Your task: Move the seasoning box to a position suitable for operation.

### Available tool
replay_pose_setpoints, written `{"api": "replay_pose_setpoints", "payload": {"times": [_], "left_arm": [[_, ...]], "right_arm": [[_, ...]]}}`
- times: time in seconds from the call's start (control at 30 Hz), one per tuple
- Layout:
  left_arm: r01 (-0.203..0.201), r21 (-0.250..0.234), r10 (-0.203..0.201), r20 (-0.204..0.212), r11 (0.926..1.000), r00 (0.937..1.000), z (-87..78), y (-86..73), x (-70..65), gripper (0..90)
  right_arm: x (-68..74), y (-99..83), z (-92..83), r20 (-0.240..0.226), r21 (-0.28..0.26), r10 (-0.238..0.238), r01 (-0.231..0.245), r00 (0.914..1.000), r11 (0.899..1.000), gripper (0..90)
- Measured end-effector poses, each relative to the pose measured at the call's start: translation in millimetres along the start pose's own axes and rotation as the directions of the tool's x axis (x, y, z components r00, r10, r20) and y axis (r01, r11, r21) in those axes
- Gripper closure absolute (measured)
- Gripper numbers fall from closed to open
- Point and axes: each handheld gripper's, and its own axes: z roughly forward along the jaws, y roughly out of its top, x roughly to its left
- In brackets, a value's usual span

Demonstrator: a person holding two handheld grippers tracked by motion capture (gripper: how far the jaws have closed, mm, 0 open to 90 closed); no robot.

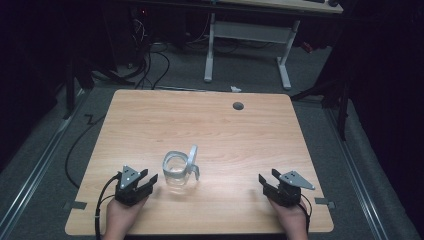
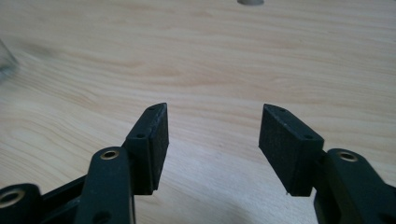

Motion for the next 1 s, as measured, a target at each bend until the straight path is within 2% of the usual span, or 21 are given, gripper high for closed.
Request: {"api": "replay_pose_setpoints", "payload": {"times": [0.1, 0.17, 0.23, 0.27, 0.37, 0.43, 0.53, 0.6, 0.63, 0.7, 0.73, 0.83, 1.0], "left_arm": [[-0.022, 0.005, 0.022, -0.009, 0.9997, 0.9997, 1.1, -3.5, -2.1, 55.6], [-0.034, 0.010, 0.034, -0.007, 0.9994, 0.9994, 1.1, -5.1, -3.8, 55.5], [-0.042, 0.006, 0.042, -0.001, 0.9991, 0.9991, 1.4, -5.6, -5.7, 55.5], [-0.041, 0.003, 0.041, -0.002, 0.9991, 0.9991, 2.0, -5.0, -6.2, 56.0], [-0.021, -0.008, 0.021, 0.001, 0.9997, 0.9998, 4.9, -2.9, -5.8, 57.5], [-0.017, -0.007, 0.017, 0.001, 0.9998, 0.9999, 8.4, -1.5, -5.3, 57.9], [-0.012, -0.016, 0.012, 0.013, 0.9998, 0.9998, 12.9, 0.4, -5.8, 67.2], [-0.037, -0.017, 0.037, 0.014, 0.9992, 0.9992, 14.2, -0.7, -6.4, 75.5], [-0.035, -0.019, 0.035, 0.017, 0.9992, 0.9993, 14.4, -0.4, -6.8, 80.2], [-0.020, -0.029, 0.020, 0.021, 0.9994, 0.9996, 14.6, 1.0, -7.3, 88.3], [-0.015, -0.036, 0.016, 0.026, 0.9993, 0.9995, 14.7, 2.0, -7.1, 90.0], [-0.021, -0.038, 0.022, 0.034, 0.9991, 0.9992, 15.5, 2.0, -8.5, 90.0], [-0.021, -0.037, 0.023, 0.056, 0.9991, 0.9982, 14.3, 1.2, -12.7, 90.0]], "right_arm": [[-2.9, 0.8, -1.5, -0.023, -0.030, 0.026, -0.027, 0.9994, 0.999, 50.7], [-3.4, -2.0, 1.8, -0.040, -0.004, 0.041, -0.041, 0.9984, 0.999, 53.1], [-2.8, -3.6, 1.8, -0.055, 0.003, 0.024, -0.024, 0.9982, 1.000, 56.5], [-2.1, -3.6, 0.0, -0.061, -0.005, 0.026, -0.027, 0.9978, 1.000, 61.1], [-1.3, -3.5, -0.7, -0.065, -0.006, 0.027, -0.027, 0.9975, 1.000, 62.4], [0.4, -4.4, -0.3, -0.051, -0.001, 0.024, -0.024, 0.9984, 1.000, 64.3], [1.5, -5.3, 0.6, -0.048, 0.003, 0.024, -0.024, 0.9985, 1.000, 68.7], [2.3, -5.0, 0.8, -0.051, 0.000, 0.021, -0.021, 0.9985, 1.000, 71.3], [3.2, -4.8, 0.5, -0.054, -0.003, 0.019, -0.019, 0.9984, 1.000, 72.2], [6.8, -4.9, 0.9, -0.041, -0.009, 0.002, -0.002, 0.9992, 1.000, 73.9], [11.7, -4.9, 1.1, -0.042, -0.010, -0.029, 0.029, 0.9987, 1.000, 76.6], [15.8, -4.5, 1.2, -0.046, -0.012, -0.046, 0.045, 0.9979, 0.999, 79.4], [20.6, -5.9, 3.2, -0.081, -0.008, -0.086, 0.085, 0.9930, 0.996, 88.6]]}}
